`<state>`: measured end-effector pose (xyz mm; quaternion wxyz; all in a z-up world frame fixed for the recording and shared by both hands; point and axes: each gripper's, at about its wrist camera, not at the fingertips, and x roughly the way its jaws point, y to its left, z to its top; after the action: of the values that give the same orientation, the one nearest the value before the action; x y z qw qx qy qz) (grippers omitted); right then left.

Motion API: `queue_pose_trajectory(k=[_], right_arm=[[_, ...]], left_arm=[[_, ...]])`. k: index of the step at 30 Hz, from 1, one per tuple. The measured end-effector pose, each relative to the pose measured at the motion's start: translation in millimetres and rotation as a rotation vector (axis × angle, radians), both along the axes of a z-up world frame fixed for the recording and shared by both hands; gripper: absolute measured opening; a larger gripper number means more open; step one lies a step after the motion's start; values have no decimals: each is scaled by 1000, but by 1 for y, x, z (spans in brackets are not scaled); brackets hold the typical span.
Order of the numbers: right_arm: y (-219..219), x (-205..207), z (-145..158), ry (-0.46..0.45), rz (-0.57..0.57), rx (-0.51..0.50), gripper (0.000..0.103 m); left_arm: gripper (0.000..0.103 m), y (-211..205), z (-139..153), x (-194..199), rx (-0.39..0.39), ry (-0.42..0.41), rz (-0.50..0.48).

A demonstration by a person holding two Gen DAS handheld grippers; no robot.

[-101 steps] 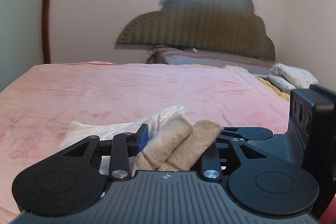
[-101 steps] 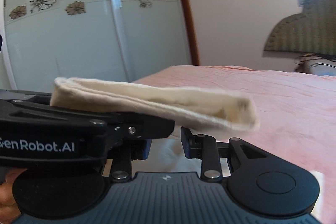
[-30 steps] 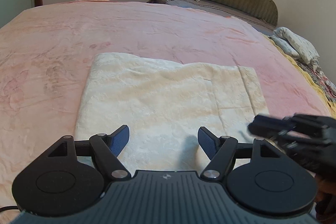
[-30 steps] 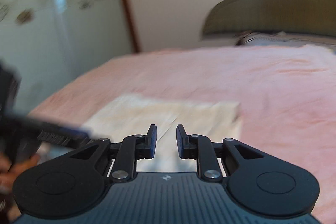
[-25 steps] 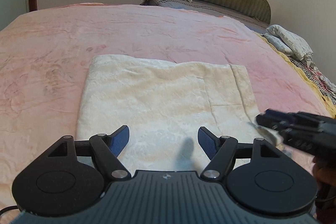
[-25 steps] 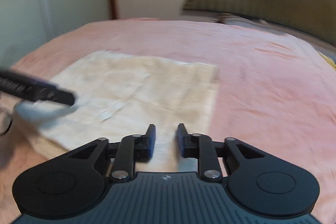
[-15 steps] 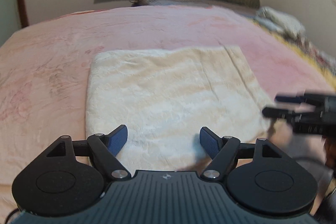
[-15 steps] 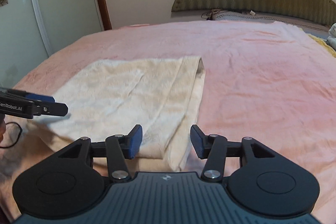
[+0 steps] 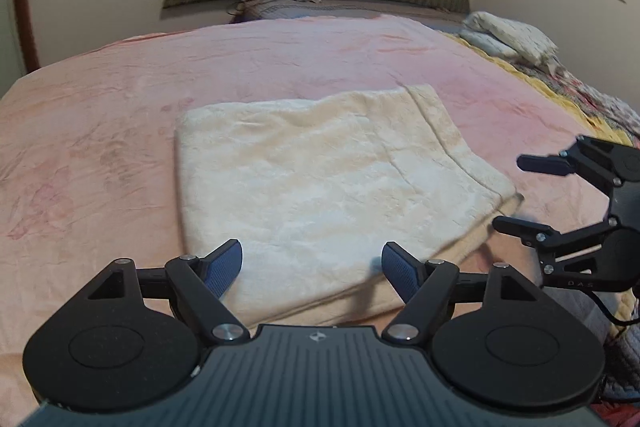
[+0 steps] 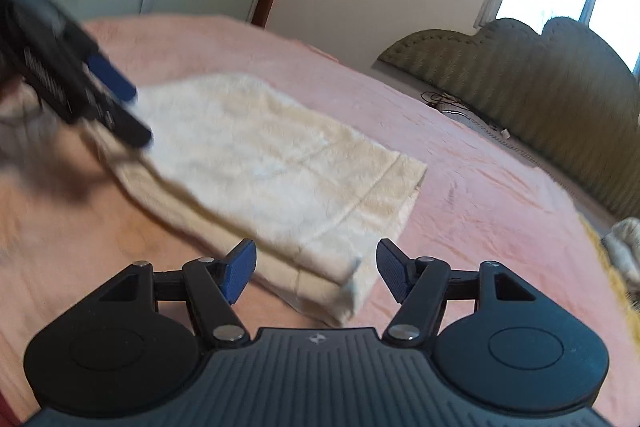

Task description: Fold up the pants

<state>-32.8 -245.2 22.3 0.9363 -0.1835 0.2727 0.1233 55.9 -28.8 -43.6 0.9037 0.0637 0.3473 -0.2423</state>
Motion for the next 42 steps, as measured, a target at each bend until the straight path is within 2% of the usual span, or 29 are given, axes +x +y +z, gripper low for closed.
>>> queue_pose_trajectory(k=[4,6,9,17,19,23,25,27,29,30,35,38,40,41,42], right_arm=[[7,5,-2,-28,46,-68,49],[14,8,-9,-9,83,-119,24],[19,4,-15,-8,87,-135,15],[5,5,-7,60,80,-14,16],[-6,2,5,63,73,66,16],[-22,4,25,27,56,290,18],[-19,13,24,22,32,355,27],[-11,25,14,66,12,335,36],[-6,32,-1,136,-6,283,35],[-6,31,-4,136,-3,270,35],[-19,28,9,78,-40,356,36],[-17,35,-3,151,-27,329,36],[-16,33,-6,146,-7,302,36],[-20,33,-3,150,-12,332,36],[-29,35,1,153,-26,381,42]], left_arm=[[79,13,6,9,-74,35,63],[79,13,5,12,-99,67,60],[79,5,3,9,-93,72,51],[80,-16,-4,6,18,25,91],[81,-17,-4,7,23,31,105],[84,-20,-6,9,30,37,129],[85,-22,-7,8,42,35,132],[86,-24,-7,7,54,33,129],[88,-25,-8,6,66,35,125],[88,-25,-8,6,69,32,125],[89,-27,-9,5,80,23,114],[89,-29,-8,1,98,3,79],[89,-26,-4,3,95,-18,66],[90,-22,-2,6,90,-27,72],[90,-17,1,11,81,-32,82]])
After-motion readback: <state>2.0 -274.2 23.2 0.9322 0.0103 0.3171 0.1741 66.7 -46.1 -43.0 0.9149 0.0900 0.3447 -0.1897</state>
